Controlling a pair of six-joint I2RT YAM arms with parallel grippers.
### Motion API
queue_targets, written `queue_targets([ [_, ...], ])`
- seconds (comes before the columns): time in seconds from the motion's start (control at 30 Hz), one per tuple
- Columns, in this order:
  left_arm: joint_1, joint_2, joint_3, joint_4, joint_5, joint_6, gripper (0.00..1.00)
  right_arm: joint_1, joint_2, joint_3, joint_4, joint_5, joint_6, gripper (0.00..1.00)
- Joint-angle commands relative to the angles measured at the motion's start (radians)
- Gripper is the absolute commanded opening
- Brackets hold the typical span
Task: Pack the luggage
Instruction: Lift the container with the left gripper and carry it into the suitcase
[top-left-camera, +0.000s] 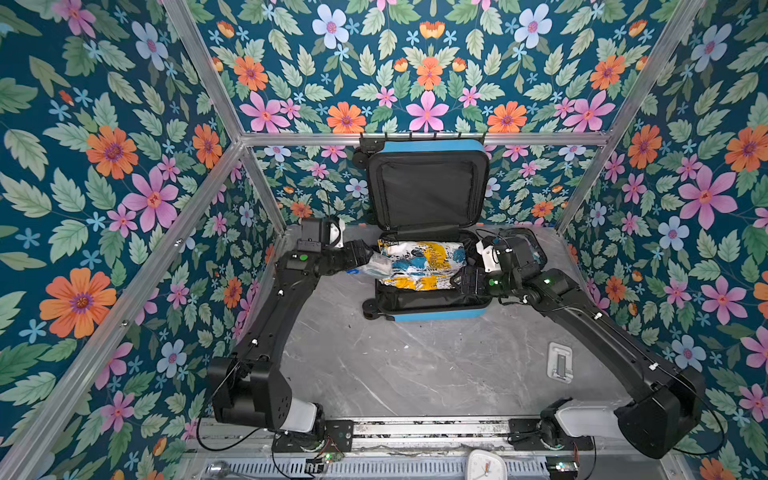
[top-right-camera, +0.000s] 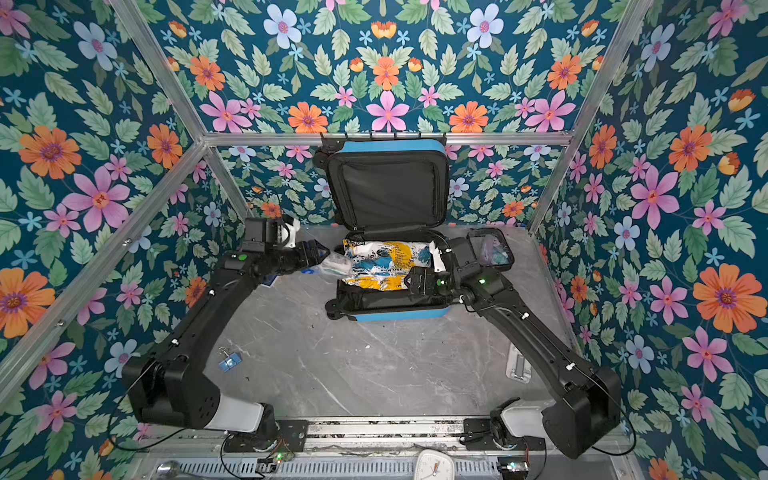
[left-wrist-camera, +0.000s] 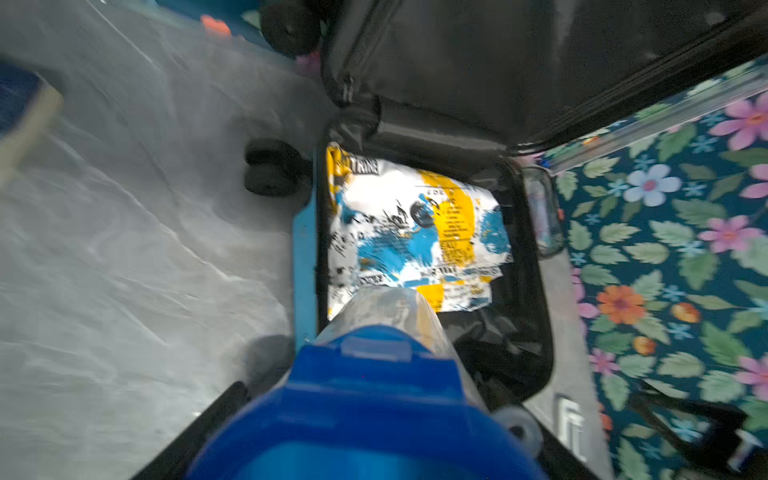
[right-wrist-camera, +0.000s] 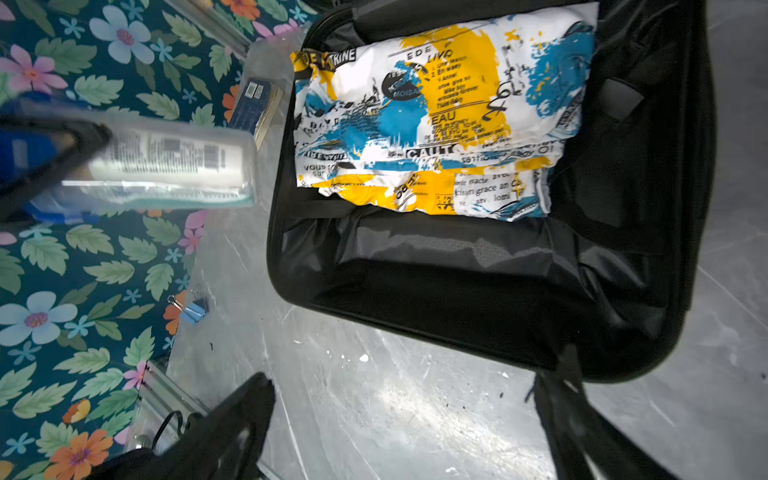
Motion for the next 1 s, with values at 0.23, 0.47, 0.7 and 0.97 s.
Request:
queue_targets([
  [0.23,-0.262,0.004,-0.277,0.675,-0.006,-0.488,0.68,-0.033,-0.052,-0.015,-0.008,-0.006,-0.007,0.98],
  [0.47,-0.328,0.082,-0.334,0.769,-0.079,-0.564,0.68,-0.035,-0.062,-0.034,-0.006,-0.003,-0.019,0.98],
  [0.7,-0.343,0.129,-0.335,0.783,-0.109,-0.582,0.68,-0.035,-0.032,-0.042,0.016,-0.038,-0.013,0.98],
  [0.97,-0.347,0.134,-0.407,0.793,-0.133,-0.604,0.69,-0.034,0.123,-0.002,0.101,-0.116,0.055,0.96],
])
